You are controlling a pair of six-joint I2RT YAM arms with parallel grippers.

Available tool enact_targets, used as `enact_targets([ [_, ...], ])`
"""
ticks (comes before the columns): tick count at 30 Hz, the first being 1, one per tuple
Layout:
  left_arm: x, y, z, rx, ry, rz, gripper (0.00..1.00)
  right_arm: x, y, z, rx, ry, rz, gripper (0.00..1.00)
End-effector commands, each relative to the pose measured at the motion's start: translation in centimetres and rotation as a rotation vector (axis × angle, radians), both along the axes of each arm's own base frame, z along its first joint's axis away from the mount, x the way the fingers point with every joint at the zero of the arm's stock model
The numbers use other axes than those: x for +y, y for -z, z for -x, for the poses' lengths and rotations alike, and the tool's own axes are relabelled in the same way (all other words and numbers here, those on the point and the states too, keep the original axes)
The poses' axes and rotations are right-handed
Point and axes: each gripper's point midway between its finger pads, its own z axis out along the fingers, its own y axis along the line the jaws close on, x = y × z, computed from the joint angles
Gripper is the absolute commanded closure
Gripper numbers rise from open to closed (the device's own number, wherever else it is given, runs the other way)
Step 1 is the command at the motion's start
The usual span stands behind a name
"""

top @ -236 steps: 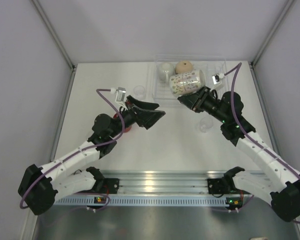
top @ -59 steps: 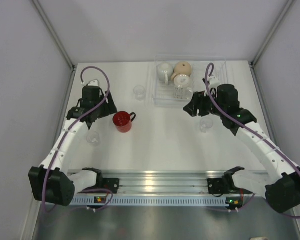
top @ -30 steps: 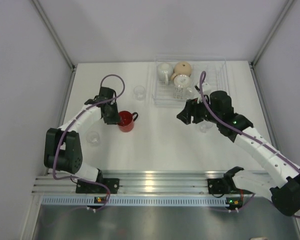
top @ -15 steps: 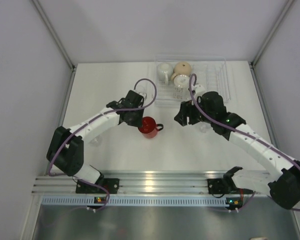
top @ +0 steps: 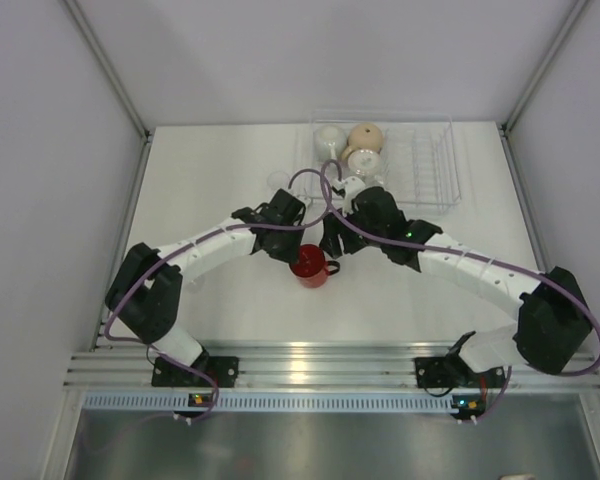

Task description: Load the cups into the dish rack

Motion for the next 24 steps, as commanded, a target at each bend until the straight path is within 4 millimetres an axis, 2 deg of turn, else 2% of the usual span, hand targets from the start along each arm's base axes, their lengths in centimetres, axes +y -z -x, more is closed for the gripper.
enact_targets([
  [1,-2.5,-2.6,-1.8,-0.076,-0.004,0.101,0.95,2.2,-1.7,-0.8,-0.096,-0.022,-0.03,0.36],
  [9,-3.9,-3.7,-1.9,-0.086,0.003,0.141,0.97,2.6,1.6,-1.4,-0.092,0.027,0.117,0.42],
  [14,-4.3,-3.7,-2.0,-0.084,-0.003,0.146,0.95,3.2,3.6,-1.3,-0.05,0.015,0.152,0.53],
  [21,-4.5,-3.8,-2.3,-0.084,-0.021,0.145,0.85,3.7,5.0,-0.6,-0.006,0.005,0.156,0.6],
  [24,-4.5,-3.9,-2.6,-0.09,-0.042,0.142,0.75,3.8,5.0,-0.4,-0.005,0.003,0.153,0.59],
])
